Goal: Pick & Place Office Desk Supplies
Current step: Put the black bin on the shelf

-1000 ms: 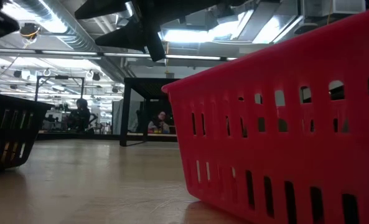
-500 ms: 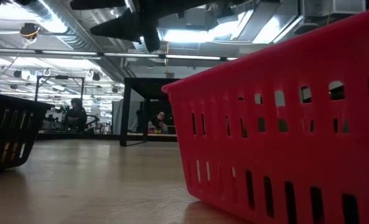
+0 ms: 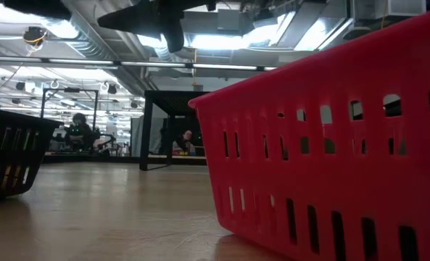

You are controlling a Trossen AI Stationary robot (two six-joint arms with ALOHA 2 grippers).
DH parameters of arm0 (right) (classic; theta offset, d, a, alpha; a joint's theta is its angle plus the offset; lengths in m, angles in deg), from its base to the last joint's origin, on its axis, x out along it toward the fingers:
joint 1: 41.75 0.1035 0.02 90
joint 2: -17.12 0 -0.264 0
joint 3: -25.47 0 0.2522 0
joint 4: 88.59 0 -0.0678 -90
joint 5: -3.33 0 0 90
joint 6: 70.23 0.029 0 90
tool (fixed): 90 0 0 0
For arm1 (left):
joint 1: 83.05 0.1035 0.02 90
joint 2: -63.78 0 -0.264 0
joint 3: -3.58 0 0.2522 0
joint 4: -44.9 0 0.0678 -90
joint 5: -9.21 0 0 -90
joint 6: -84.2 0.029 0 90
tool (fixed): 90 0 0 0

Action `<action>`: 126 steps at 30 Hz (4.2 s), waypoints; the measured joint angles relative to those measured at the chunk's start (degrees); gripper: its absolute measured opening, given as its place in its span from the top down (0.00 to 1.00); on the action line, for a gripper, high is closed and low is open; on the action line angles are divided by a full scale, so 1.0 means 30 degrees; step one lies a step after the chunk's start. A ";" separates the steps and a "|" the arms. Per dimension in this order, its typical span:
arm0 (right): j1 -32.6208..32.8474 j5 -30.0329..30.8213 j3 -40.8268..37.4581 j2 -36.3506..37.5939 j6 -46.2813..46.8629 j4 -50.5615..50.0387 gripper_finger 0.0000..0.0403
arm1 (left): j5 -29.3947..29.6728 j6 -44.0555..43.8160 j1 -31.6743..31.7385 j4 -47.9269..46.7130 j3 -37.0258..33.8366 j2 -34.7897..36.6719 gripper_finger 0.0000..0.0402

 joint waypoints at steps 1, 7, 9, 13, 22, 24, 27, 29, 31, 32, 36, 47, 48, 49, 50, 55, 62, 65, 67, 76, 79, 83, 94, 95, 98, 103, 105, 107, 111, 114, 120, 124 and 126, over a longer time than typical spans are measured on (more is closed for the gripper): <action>0.0000 0.0000 0.0000 0.0000 0.0003 0.0102 0.35 | -0.0238 0.0292 0.0120 0.0010 0.0000 -0.0235 0.61; -0.0088 -0.1211 -0.0015 0.0451 0.1081 0.0307 0.35 | -0.1831 0.0625 0.0963 0.0567 -0.0005 -0.1175 0.61; 0.0052 -0.0999 -0.0015 0.1166 0.0757 -0.0923 0.35 | -0.1969 0.1156 0.1138 0.0610 -0.0007 -0.1204 0.61; 0.0626 0.1820 0.0000 0.2665 0.0396 -0.4811 0.35 | -0.2073 0.2021 0.1652 0.0684 -0.0007 -0.1104 0.61; 0.2648 0.5119 0.0000 0.3774 0.3603 -1.0456 0.35 | -0.2071 0.2950 0.2450 0.0712 -0.0007 -0.0946 0.61; 0.2952 0.5255 0.0019 0.3570 0.4709 -1.1137 0.35 | -0.2375 0.2513 0.2450 0.0706 -0.0007 -0.0949 0.61; 0.3330 0.6253 -0.0022 0.3490 0.5860 -1.2708 0.35 | -0.4537 0.1599 0.2450 0.0480 -0.0007 -0.0949 0.61; 0.3497 0.6949 0.0007 0.3490 0.6237 -1.3182 0.35 | -0.6098 0.1063 0.2377 0.0045 -0.0007 -0.0949 0.61; 0.3624 0.7191 0.0000 0.3457 0.6309 -1.3475 0.35 | -0.7296 0.0332 0.2335 -0.0549 -0.0007 -0.0949 0.61; 0.3650 0.7146 0.0000 0.3446 0.6309 -1.3446 0.35 | -0.7868 -0.0142 0.2334 -0.0940 -0.0007 -0.0949 0.61; 0.3622 0.7096 -0.0023 0.3446 0.6317 -1.3410 0.35 | -0.9168 -0.1833 0.2348 -0.1494 -0.0007 -0.0949 0.61; 0.3579 0.7526 -0.0073 0.3446 0.6222 -1.3406 0.35 | -1.1832 -0.4503 0.1169 0.0944 0.0255 -0.2234 0.61; 0.3573 0.7531 -0.0073 0.3446 0.6222 -1.3406 0.35 | -1.2112 -0.4508 0.1117 0.1016 0.0504 -0.2611 0.61; 0.3566 0.7526 -0.0077 0.3446 0.6222 -1.3415 0.35 | -1.2410 -0.4377 0.1082 0.1108 0.0795 -0.3000 0.61; 0.3532 0.7526 -0.0080 0.3446 0.6220 -1.3429 0.35 | -1.2836 -0.4128 0.1072 0.1167 0.1105 -0.3442 0.61; 0.3419 0.7526 -0.0087 0.3446 0.6461 -1.3585 0.35 | -1.4392 -0.3182 0.0935 0.1122 0.2905 -0.5550 0.61; 0.3402 0.7414 -0.0087 0.3446 0.6572 -1.3581 0.35 | -1.4846 -0.3405 0.0503 0.0745 0.5689 -0.7667 0.61; 0.3410 0.7323 -0.0087 0.3446 0.6687 -1.3587 0.35 | -1.4835 -0.3628 0.0447 -0.0804 0.7182 -0.8961 0.61; 0.3402 0.7836 -0.0087 0.3446 0.7108 -1.3689 0.35 | -1.4833 -0.3967 0.0461 -0.1955 0.8087 -0.9957 0.61; 0.3493 0.8575 -0.0087 0.3446 0.8074 -1.3945 0.35 | -1.5950 -0.4495 0.0447 -0.3902 1.0461 -1.2601 0.61; 0.3570 0.8565 -0.0087 0.3442 0.8072 -1.4067 0.35 | -1.6189 -0.4684 0.0441 -0.3859 1.0661 -1.2627 0.61; 0.3570 0.8565 -0.0087 0.3439 0.8072 -1.4105 0.35 | -1.5722 -0.5051 0.0447 -0.4023 1.0606 -1.2682 0.61; 0.3570 0.8575 -0.0095 0.3439 0.8065 -1.4120 0.35 | -1.6434 -0.4302 0.0469 -0.3964 1.0331 -1.4165 0.65; 0.3570 0.8575 -0.0095 0.3439 0.8065 -1.4120 0.35 | -1.6214 -0.4034 0.0469 -0.4011 1.0331 -1.4151 0.68; 0.3570 0.8582 -0.0095 0.3439 0.8065 -1.4120 0.35 | -1.5453 -0.3553 0.0469 -0.4623 1.0331 -1.3916 0.82; 0.3570 0.8661 -0.0095 0.3439 0.8063 -1.4127 0.35 | -1.4321 -0.2623 0.0469 -0.6147 1.0338 -1.3597 0.98; 0.3570 0.8661 -0.0095 0.3439 0.8058 -1.4127 0.35 | -1.3897 -0.2614 0.0469 -0.6648 1.0338 -1.3422 0.99; 0.3570 0.8663 -0.0095 0.3439 0.7993 -1.4127 0.35 | -1.3718 -0.2628 0.0469 -0.7008 1.0331 -1.3107 0.99; 0.3570 0.8663 -0.0095 0.3439 0.7694 -1.4142 0.35 | -1.3291 -0.2679 0.0521 -0.8060 1.0692 -1.2172 0.99; 0.3526 0.8668 -0.0095 0.3439 0.7563 -1.4146 0.35 | -1.2234 -0.2681 0.0597 -0.9289 1.1358 -1.1420 0.99; 0.3526 0.8743 -0.0095 0.3439 0.7417 -1.4149 0.35 | -0.9408 -0.3130 0.0798 -1.2985 1.2624 -1.0249 0.99; 0.3526 0.8728 -0.0095 0.3439 0.7410 -1.4149 0.35 | -0.8395 -0.3519 0.1353 -1.5248 1.2713 -0.9466 0.99; 0.3530 0.8740 -0.0095 0.3439 0.7410 -1.4147 0.35 | -0.8064 -0.3364 0.1810 -1.5949 1.2713 -0.9115 0.99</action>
